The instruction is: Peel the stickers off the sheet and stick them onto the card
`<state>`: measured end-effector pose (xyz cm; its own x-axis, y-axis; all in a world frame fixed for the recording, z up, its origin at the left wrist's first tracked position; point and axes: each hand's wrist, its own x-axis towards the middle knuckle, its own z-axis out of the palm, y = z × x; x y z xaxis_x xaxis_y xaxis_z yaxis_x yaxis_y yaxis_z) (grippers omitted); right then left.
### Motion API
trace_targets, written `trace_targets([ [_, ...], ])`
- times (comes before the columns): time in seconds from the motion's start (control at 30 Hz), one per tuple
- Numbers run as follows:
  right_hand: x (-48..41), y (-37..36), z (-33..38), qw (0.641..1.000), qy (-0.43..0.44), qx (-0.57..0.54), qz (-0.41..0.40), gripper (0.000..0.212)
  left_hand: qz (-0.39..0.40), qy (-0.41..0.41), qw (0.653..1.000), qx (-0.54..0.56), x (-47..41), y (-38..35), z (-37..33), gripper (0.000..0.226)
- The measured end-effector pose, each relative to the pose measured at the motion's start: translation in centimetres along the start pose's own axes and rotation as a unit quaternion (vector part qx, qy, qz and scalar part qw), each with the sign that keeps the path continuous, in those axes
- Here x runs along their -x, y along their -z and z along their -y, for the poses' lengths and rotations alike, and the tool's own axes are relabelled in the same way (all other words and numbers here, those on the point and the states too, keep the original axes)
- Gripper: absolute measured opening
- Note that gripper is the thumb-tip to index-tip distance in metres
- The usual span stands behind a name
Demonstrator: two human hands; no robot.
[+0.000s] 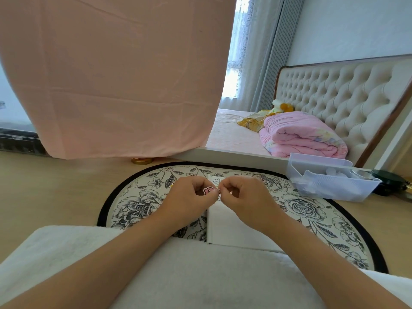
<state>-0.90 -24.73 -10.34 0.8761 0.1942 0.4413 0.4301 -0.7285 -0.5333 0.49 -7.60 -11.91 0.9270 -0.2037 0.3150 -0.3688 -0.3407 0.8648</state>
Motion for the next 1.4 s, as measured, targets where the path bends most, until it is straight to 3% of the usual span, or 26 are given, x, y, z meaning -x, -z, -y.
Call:
trace_targets([
  [0.17,-0.2,0.5,0.3,0.983,-0.088,-0.158,0.017,0.018,-0.013,0.023,0.999,0.041,-0.1,0.2,0.0,0.012],
  [0.27,-0.1,0.6,0.4,0.974,-0.123,-0.188,0.027,0.023,-0.023,0.01,0.999,0.023,-0.1,0.2,0.0,0.009],
  [0.33,0.0,0.5,0.4,0.972,-0.135,-0.193,0.022,0.027,-0.049,-0.014,0.998,-0.024,0.0,0.2,0.1,0.003],
  [0.4,0.1,0.4,0.5,0.974,-0.14,-0.18,0.01,0.03,-0.093,-0.05,0.988,-0.111,0.2,0.2,0.2,0.011],
  [0.5,-0.1,0.3,0.4,0.974,-0.149,-0.167,-0.021,0.031,-0.157,-0.152,0.945,-0.244,0.1,0.4,0.1,0.016],
  [0.63,-0.3,0.0,0.0,0.983,-0.121,-0.125,-0.058,0.026,-0.143,-0.205,0.922,-0.296,0.2,0.4,-0.3,0.007],
  [0.77,-0.2,-0.4,-0.2,0.993,-0.065,-0.056,-0.078,0.017,-0.101,-0.074,0.975,-0.185,0.5,-0.2,-0.4,0.009],
  [0.87,0.1,-0.5,-0.1,0.996,-0.03,-0.004,-0.083,0.015,-0.088,-0.014,0.992,-0.094,0.1,-0.3,-0.3,0.01],
  [1.03,0.1,-0.5,0.0,0.996,-0.012,0.031,-0.078,0.016,-0.056,0.003,0.998,-0.033,-0.1,-0.2,-0.3,0.015],
  [1.4,0.0,-0.6,0.0,0.996,-0.044,-0.059,-0.056,0.017,-0.056,0.0,0.998,-0.001,-0.3,-0.7,0.2,0.015],
])
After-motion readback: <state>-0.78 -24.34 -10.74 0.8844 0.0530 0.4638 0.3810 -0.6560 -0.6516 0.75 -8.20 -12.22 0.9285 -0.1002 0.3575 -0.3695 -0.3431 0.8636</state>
